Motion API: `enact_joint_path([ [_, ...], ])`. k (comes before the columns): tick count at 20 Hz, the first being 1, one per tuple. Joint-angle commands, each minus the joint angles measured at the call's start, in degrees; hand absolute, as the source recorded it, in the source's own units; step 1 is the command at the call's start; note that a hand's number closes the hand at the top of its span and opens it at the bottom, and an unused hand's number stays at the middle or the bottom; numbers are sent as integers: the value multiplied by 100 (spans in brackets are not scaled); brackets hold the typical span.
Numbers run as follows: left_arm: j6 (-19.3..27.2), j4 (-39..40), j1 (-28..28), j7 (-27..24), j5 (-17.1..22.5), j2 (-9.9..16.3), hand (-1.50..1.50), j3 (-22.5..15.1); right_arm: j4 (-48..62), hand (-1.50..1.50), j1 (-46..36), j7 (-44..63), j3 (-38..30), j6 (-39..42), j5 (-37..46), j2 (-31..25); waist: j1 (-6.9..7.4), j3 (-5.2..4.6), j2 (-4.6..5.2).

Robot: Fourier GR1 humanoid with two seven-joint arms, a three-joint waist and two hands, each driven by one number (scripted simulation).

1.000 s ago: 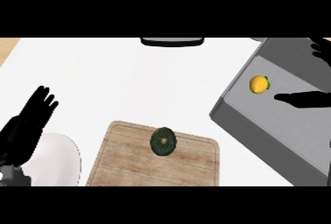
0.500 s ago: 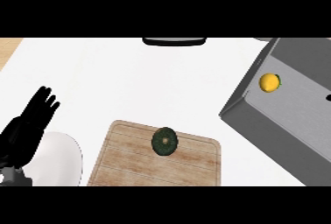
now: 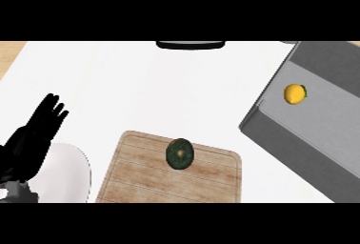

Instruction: Pick the lemon from the cutting board and place it in the cardboard box

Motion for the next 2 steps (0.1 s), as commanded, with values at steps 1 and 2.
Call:
enact_joint_path([
  [1, 15, 308, -230, -67, -10, 34, 0, 69, 870, -150, -122, -455, 43, 151, -185, -693, 17, 6, 11],
  [2, 7, 268, -474, 158, 88, 288, 0, 261, 1050, -150, 90, -839, 57, 109, -25, -677, 16, 8, 14],
])
